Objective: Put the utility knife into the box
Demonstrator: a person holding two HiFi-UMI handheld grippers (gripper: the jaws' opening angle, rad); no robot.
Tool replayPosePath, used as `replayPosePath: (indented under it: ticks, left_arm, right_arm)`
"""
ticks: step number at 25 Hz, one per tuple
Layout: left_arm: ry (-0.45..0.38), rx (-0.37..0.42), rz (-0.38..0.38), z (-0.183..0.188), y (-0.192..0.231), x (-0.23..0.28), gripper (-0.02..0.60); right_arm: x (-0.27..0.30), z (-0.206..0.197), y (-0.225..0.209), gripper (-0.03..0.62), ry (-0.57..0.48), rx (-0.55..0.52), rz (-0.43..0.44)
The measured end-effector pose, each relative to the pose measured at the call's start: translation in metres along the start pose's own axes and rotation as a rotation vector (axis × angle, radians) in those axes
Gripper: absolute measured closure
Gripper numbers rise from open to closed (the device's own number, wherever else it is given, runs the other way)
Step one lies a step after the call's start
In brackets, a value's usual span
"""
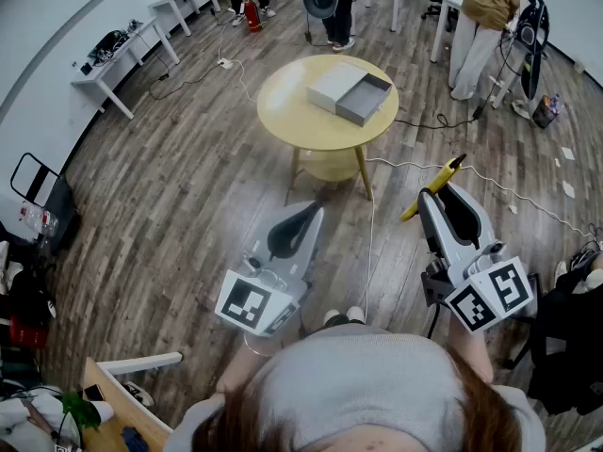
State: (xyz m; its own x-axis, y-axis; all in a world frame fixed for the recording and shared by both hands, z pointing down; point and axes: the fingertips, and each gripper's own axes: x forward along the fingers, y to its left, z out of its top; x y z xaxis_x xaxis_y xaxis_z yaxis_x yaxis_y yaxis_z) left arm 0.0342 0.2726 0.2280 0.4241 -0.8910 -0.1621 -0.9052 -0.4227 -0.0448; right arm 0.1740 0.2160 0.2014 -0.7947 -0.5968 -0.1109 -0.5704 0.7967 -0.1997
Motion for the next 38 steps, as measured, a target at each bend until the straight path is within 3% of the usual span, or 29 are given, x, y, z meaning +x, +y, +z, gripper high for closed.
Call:
replayPosePath:
  ticks: [25,38]
  left_arm:
    - [0.000,0.000,0.013,-0.008,0.000,0.014,0.578]
    - [0.012,-0.007,0.074,-0.026,-0.002,0.018,0.578]
  right_arm:
    - [0.007,-0.007,-0.008,0.473,0.000,-0.002,0.013]
    - [0.011,-0.027,-0.021,0.473,0.051,0.033,0.065]
